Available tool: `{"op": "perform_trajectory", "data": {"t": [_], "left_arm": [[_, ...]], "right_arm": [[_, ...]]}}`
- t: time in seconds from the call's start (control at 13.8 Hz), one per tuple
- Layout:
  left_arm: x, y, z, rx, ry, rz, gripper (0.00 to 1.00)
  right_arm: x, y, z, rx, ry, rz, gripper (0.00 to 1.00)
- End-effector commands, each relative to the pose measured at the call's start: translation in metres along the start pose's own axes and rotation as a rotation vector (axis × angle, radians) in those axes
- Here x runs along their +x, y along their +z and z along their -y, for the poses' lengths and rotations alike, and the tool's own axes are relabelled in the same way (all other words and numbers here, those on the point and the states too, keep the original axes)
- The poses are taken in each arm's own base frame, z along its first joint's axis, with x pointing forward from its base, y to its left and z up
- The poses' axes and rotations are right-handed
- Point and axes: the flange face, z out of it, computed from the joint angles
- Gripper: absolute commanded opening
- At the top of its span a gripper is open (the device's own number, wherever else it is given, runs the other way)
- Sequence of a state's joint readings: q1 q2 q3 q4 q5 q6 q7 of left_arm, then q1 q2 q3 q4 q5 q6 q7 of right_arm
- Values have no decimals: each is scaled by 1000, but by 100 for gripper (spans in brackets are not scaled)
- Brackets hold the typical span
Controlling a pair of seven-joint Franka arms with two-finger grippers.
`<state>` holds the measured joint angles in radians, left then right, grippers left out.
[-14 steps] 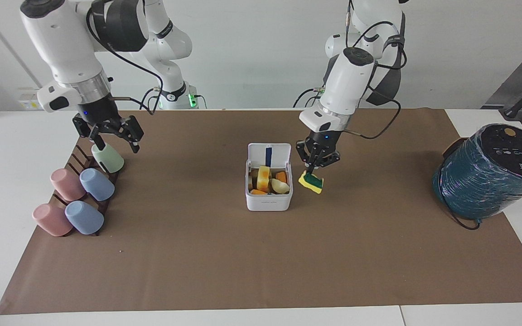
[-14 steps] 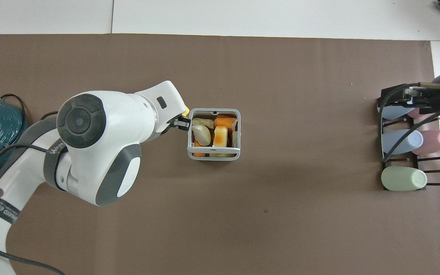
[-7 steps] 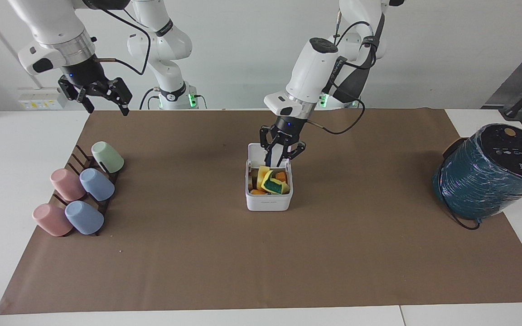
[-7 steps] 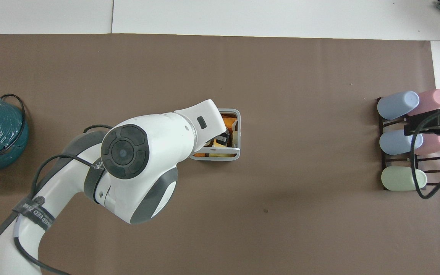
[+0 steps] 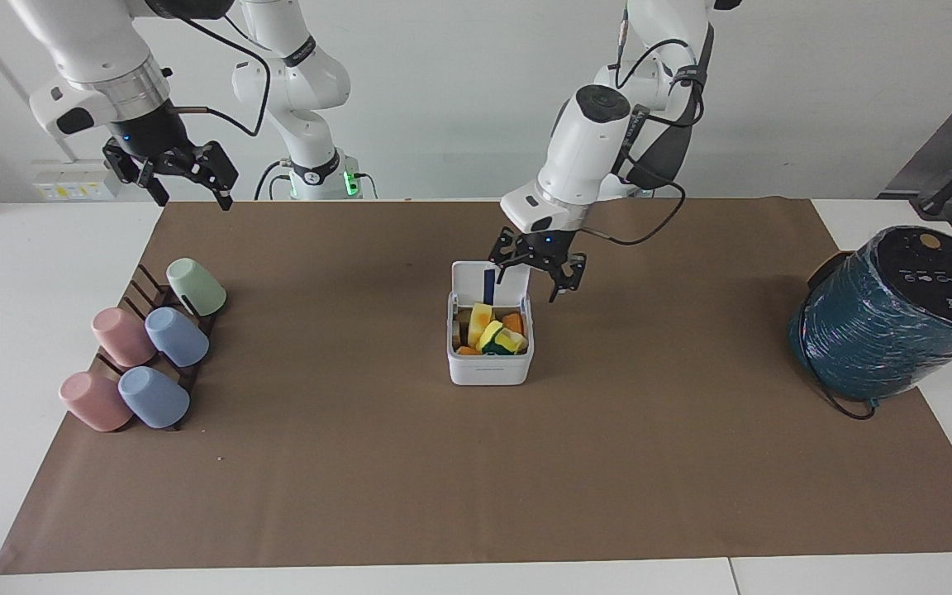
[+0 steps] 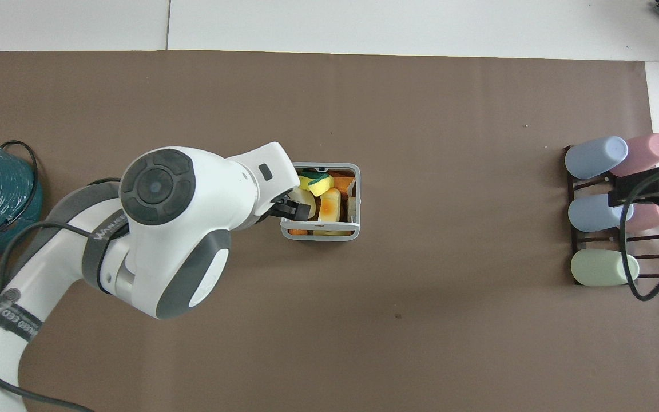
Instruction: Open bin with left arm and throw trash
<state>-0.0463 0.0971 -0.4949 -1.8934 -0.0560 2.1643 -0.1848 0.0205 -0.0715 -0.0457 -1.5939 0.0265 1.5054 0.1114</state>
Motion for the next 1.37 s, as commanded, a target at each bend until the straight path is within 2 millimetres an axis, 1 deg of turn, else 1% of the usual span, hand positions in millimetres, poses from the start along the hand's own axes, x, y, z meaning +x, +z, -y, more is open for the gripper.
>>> {"op": "perform_trajectory", "data": {"t": [0.0,0.07,0.14,0.36,0.43,0.58,0.65,0.79,0.94,1.01,1.08,1.16,1.23,1.3], "left_arm": [[-11,-36,46,69,-80,25,100],[-14,-48,65,85,-115,33,100],[-20,-61,82,99,-147,51,100],[-34,-94,135,121,-235,73,100],[-36,-104,153,121,-241,62,100],[-33,-124,178,119,-221,33,100],[-31,-137,188,126,-223,14,100],[-24,-171,194,200,-189,21,100],[-11,-197,199,205,-164,50,100],[-6,-206,203,197,-159,78,100],[-3,-211,213,196,-177,110,100],[-1,-222,214,194,-182,110,100],[-3,-227,214,192,-185,105,100],[-7,-233,219,193,-198,95,100]], "right_arm": [[-2,-1,4,25,-30,10,100],[-3,1,8,-1,-41,9,100],[-4,1,7,-45,-49,6,100],[-4,1,0,-48,-43,15,100],[-4,1,0,-48,-43,15,100],[-3,1,0,-49,-43,9,100],[-3,1,0,-49,-41,6,100],[-3,1,1,-49,-43,4,100],[-4,2,1,-47,-41,8,100],[-4,2,1,-47,-40,8,100],[-4,2,1,-47,-40,8,100],[-4,2,1,-47,-38,5,100],[-4,2,0,-45,-34,5,100],[-3,2,0,-44,-33,3,100]]}}
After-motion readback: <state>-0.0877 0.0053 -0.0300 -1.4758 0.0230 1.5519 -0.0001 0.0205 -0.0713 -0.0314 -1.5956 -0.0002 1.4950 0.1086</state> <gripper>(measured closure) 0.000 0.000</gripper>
